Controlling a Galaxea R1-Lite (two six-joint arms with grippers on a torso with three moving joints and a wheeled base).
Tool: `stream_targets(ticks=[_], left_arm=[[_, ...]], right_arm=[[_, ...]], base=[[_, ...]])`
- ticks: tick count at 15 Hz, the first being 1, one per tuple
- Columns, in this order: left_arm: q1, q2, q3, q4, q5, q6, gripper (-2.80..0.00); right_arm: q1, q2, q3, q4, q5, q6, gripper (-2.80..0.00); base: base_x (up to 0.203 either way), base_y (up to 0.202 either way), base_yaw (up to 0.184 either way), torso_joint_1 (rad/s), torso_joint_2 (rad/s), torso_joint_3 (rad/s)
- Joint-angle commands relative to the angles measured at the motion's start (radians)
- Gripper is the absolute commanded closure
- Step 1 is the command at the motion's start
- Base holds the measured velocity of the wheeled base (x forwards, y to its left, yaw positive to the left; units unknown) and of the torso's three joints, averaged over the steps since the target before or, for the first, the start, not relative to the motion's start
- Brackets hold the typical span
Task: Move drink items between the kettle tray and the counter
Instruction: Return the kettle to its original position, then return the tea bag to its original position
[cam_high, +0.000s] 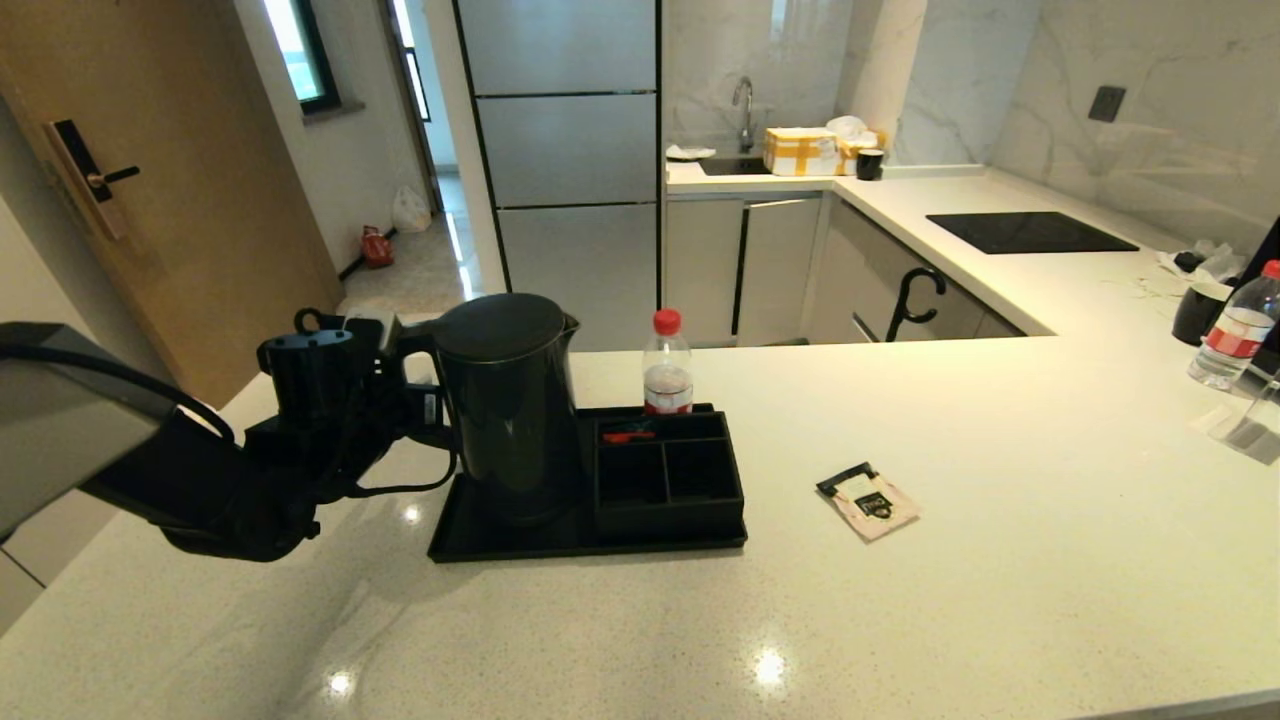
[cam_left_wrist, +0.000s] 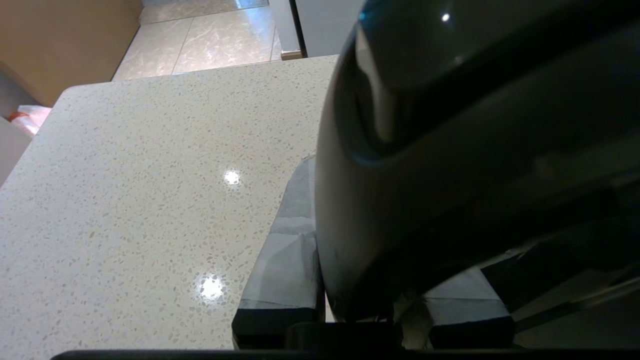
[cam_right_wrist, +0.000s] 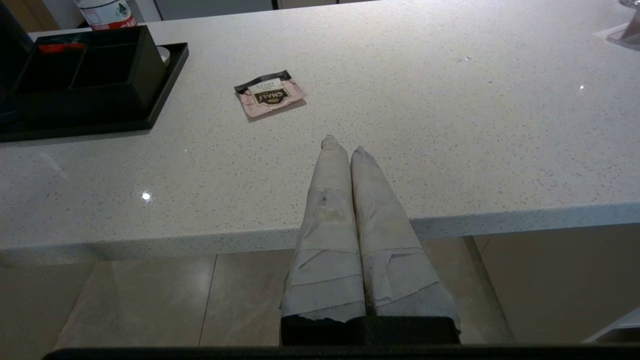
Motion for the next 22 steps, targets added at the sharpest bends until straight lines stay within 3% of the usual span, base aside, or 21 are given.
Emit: stream_targets(ticks=[1,7,8,9,22], left_arm=[[0.01,-0.002,0.005,-0.006,0.0,-0.003,0.0],[0.022,-0.015,0.037,-0.033,-0.002,-0.004,0.0],[0.022,-0.015,0.037,-0.033,-0.002,-0.004,-1.28],[0.022,-0.015,0.042,-0.034,-0.001,-0.003,-2.8],[0.023,-0.05,0.08,-0.056,-0.004,-0.003,-2.8]], right_arm=[[0.001,0.002,0.0,0.0,0.0,0.0,0.0],[0.001,0.002,0.0,0.0,0.0,0.0,0.0],[0.001,0.002,0.0,0.0,0.0,0.0,0.0],[0.001,0.002,0.0,0.0,0.002,0.0,0.0],[0.001,0.002,0.0,0.0,0.0,0.0,0.0]], base=[[0.0,0.0,0.0,0.0,0.0,0.0],[0.0,0.0,0.0,0.0,0.0,0.0],[0.0,0.0,0.0,0.0,0.0,0.0],[0.0,0.0,0.0,0.0,0.0,0.0],[0.0,0.0,0.0,0.0,0.0,0.0]])
